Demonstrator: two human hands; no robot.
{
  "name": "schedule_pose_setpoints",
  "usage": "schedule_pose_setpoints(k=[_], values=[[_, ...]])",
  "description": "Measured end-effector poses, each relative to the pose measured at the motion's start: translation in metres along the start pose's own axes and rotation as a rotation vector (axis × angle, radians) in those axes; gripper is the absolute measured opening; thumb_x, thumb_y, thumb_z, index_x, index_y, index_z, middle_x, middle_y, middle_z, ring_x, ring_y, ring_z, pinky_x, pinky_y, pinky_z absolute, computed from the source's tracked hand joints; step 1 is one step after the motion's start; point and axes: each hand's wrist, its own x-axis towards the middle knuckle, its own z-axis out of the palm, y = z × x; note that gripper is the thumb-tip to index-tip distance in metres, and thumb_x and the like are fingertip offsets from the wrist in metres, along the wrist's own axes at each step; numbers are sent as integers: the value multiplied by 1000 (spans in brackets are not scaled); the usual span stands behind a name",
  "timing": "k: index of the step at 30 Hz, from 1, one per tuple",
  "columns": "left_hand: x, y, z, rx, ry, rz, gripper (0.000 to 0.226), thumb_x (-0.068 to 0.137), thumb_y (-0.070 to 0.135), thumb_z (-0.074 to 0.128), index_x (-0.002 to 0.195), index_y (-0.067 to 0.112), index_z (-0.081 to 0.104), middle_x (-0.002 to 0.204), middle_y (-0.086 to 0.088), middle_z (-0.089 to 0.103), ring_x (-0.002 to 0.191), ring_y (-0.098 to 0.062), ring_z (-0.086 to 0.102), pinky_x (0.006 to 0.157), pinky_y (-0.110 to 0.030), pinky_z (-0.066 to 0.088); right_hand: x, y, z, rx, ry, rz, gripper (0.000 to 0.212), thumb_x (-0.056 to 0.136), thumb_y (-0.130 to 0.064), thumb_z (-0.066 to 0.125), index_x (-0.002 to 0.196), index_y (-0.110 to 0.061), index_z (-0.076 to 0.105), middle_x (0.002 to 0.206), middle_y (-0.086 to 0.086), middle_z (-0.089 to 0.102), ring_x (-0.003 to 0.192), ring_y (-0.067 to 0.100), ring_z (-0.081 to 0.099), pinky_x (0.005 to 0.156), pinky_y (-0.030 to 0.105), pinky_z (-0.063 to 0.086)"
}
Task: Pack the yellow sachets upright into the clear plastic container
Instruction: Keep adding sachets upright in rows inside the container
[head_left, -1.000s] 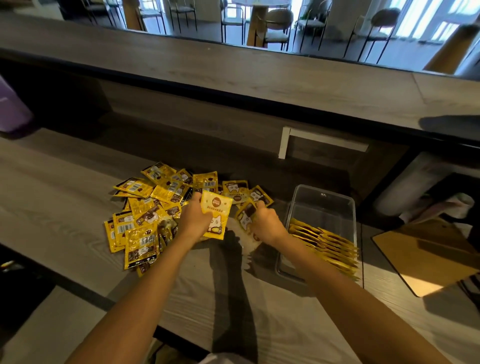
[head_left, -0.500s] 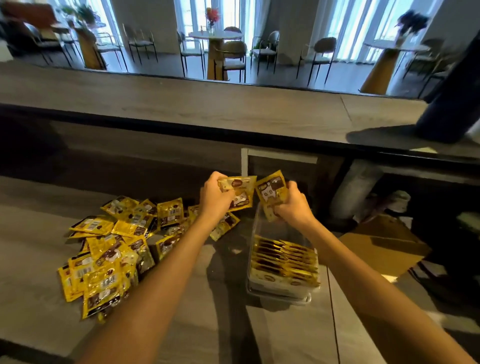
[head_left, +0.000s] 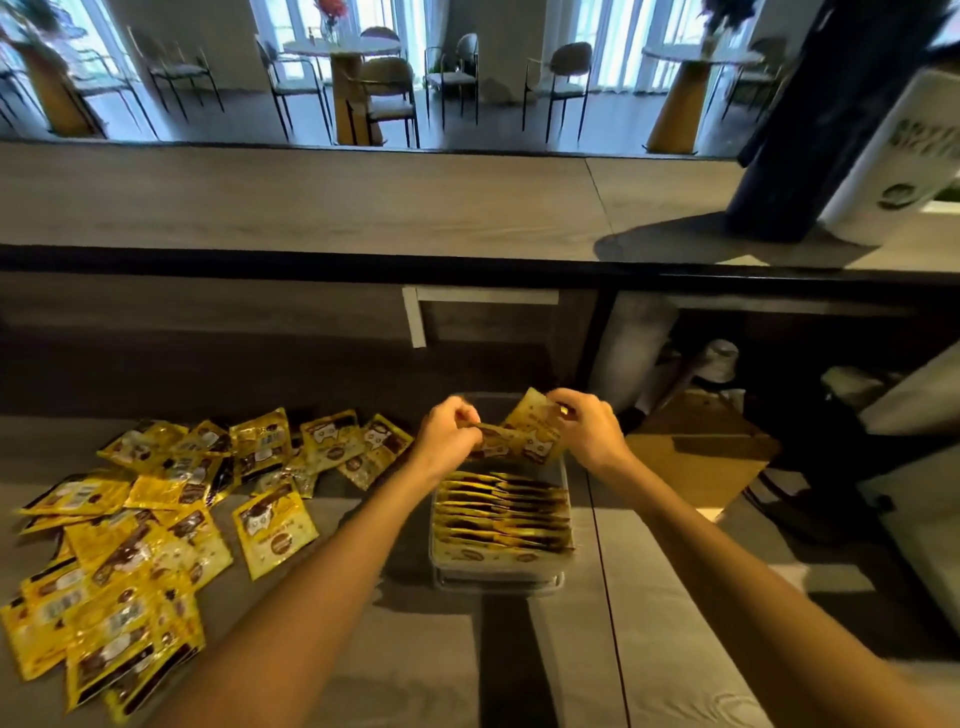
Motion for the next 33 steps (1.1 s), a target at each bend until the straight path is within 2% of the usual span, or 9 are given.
schedule_pose_setpoints(k=[2,6,9,11,15,20,25,30,33], values=[[-1,-6,-1,74,-34,12,29,80,-2,56,69,24,49,74,3,53,83,-17,52,63,-24,42,-1,4,5,-39,-97,-65,18,92,-13,53,105,-5,64,106,14,67,100,27,62,78,33,49],[-4,-17,-8,227,-117,116,24,81,1,54,88,20,65,95,-5,66,97,-23,62,90,-36,51,-3,5,12,-145,-249,-134,21,96,-20,46,109,-11,61,107,13,65,100,27,63,75,29,49],[-3,-18,-13,429,-206,136,32,87,5,47,107,17,69,111,-7,67,110,-21,59,108,-41,38,-1,2,13,-219,-332,-174,24,97,-23,45,112,-13,61,109,13,66,101,27,63,84,37,53],[-3,-16,-14,584,-278,128,33,91,10,42,112,21,66,118,-5,64,120,-20,50,117,-49,17,0,0,14,-279,-382,-203,26,97,-24,44,113,-12,61,110,13,66,102,28,63,86,38,53],[-5,-15,-14,773,-416,113,37,98,20,31,123,27,57,133,-3,53,136,-21,29,117,-51,-5,-3,3,18,-324,-508,-163,29,100,-22,38,116,-6,56,114,17,63,105,29,60,86,36,48],[-4,-13,-20,755,-552,69,34,97,31,34,125,30,54,133,-2,52,135,-20,32,115,-51,-1,-5,8,19,-338,-589,-115,30,100,-18,34,124,-9,49,120,18,60,109,32,58,91,40,45],[-5,-10,-23,752,-552,61,35,95,25,40,127,26,52,133,-4,51,133,-20,33,115,-48,7,-3,3,11,-270,-698,-5,41,94,-10,40,133,-18,48,132,10,54,122,24,50,101,34,39],[-4,-13,-19,756,-557,64,36,95,20,39,127,31,52,131,-5,53,133,-23,34,116,-48,12,-4,2,12,-306,-702,-24,40,92,-8,42,130,-16,52,126,10,59,117,24,54,97,33,41],[-3,-12,-19,789,-564,93,34,99,20,33,125,27,53,130,-8,53,135,-26,31,115,-50,5,-2,5,13,-319,-646,-81,29,95,-9,40,118,-8,58,115,16,63,108,29,58,89,34,44]])
